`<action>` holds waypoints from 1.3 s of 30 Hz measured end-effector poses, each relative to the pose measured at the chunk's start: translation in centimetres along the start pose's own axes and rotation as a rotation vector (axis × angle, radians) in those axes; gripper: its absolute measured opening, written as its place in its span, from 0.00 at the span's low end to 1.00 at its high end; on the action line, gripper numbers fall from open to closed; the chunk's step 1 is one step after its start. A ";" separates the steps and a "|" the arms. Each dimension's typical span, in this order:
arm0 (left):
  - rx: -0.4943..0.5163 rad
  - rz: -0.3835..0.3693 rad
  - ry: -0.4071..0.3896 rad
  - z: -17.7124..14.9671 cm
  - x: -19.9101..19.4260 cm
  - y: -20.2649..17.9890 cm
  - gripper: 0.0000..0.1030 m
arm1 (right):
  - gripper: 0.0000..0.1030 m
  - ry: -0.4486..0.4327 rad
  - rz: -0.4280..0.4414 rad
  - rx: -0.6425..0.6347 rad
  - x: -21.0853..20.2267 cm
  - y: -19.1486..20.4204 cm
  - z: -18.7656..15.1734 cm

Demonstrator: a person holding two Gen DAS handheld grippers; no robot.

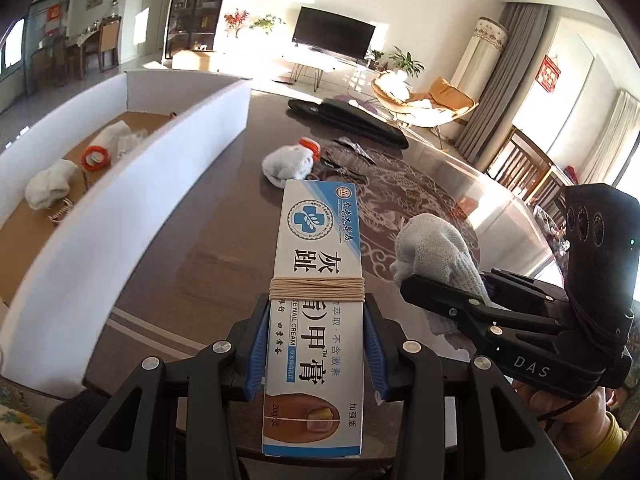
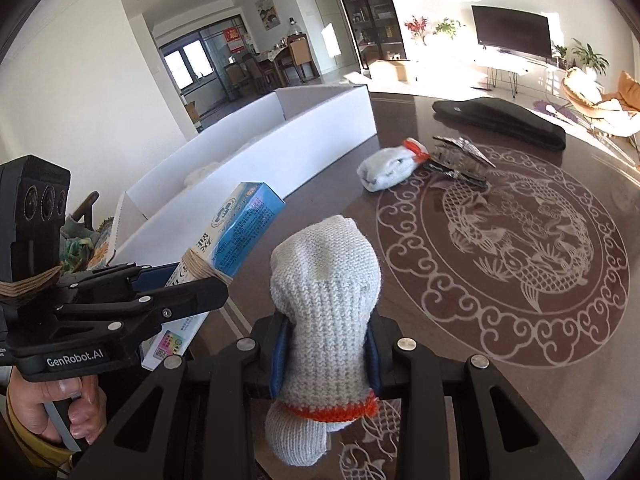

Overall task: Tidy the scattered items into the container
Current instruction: 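Carry the nail cream box and glove over the cardboard box with both tools, then open the left tool dropping the nail cream box while the right tool releases the glove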

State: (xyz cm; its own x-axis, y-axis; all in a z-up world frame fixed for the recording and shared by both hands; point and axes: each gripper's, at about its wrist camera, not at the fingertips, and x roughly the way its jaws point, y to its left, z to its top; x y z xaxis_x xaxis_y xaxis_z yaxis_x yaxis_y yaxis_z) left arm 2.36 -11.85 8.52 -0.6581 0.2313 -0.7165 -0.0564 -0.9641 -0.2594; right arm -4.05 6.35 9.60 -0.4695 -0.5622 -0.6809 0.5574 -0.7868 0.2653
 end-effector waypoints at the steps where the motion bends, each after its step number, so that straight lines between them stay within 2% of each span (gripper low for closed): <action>1: -0.020 0.022 -0.026 1.1 -1.3 1.5 0.41 | 0.31 -0.013 0.016 -0.022 0.4 1.2 1.7; 5: -0.111 0.146 -0.090 5.0 -5.1 9.3 0.41 | 0.31 -0.055 0.100 -0.096 3.0 6.8 9.0; 8: -0.189 0.231 -0.072 7.1 -5.9 15.9 0.41 | 0.31 -0.039 0.152 -0.130 7.0 11.0 14.0; 12: -0.271 0.312 -0.003 8.3 -4.5 22.8 0.41 | 0.31 0.078 0.212 -0.119 14.4 15.3 17.9; 16: -0.335 0.337 0.073 7.8 -2.2 26.8 0.41 | 0.31 0.206 0.222 -0.134 20.6 18.3 18.4; 17: -0.346 0.346 0.089 7.7 -1.7 27.4 0.41 | 0.31 0.234 0.218 -0.136 22.0 18.7 18.3; 21: -0.392 0.351 0.180 7.2 0.7 28.8 0.44 | 0.47 0.360 0.184 -0.144 26.5 19.3 17.7; 22: -0.392 0.357 0.189 7.2 1.0 28.7 0.50 | 0.52 0.388 0.174 -0.144 27.2 19.2 17.6; 23: -0.378 0.375 0.190 7.3 1.2 28.5 0.62 | 0.55 0.407 0.169 -0.145 27.5 19.2 17.5; 25: -0.360 0.443 0.179 7.4 1.2 28.2 0.75 | 0.57 0.403 0.161 -0.150 27.4 18.8 17.6; 34: -0.342 0.443 0.116 8.0 -0.3 26.7 0.76 | 0.57 0.348 0.130 -0.148 24.3 17.3 18.9; 39: -0.341 0.443 0.096 8.0 -0.8 25.6 0.76 | 0.57 0.313 0.143 -0.127 22.6 17.1 19.5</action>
State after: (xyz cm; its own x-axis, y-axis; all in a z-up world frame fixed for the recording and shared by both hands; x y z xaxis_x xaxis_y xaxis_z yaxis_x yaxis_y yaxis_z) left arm -4.54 -37.79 7.67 -0.4919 -0.1596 -0.8559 0.4656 -0.8789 -0.1037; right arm -18.52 -24.75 12.06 -0.1590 -0.5437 -0.8241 0.6923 -0.6565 0.2995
